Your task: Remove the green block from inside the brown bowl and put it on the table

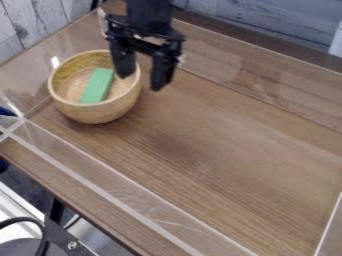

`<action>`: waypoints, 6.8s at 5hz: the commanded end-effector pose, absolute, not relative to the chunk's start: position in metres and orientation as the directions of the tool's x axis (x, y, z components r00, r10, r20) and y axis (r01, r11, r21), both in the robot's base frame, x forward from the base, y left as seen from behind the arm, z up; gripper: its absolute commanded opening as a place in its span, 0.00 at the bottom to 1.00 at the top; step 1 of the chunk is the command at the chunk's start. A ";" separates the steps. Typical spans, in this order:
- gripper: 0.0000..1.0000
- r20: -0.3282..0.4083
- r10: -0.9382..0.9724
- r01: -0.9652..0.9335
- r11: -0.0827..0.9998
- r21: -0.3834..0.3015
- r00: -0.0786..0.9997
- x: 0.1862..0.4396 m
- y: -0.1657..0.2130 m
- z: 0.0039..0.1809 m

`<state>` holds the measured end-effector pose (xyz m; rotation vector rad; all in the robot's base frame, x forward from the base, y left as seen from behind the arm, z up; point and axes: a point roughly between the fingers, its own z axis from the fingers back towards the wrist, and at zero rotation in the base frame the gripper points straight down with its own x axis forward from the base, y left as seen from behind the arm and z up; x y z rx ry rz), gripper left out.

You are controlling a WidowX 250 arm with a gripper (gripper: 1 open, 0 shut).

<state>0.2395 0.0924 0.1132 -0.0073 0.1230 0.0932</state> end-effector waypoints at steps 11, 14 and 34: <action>1.00 -0.069 0.279 -0.275 0.960 0.055 0.958 0.263 0.189 0.056; 1.00 -0.070 0.288 -0.286 0.957 0.042 0.955 0.268 0.192 0.050; 0.00 -0.037 -0.093 0.089 0.991 -0.102 0.995 0.284 -0.033 0.040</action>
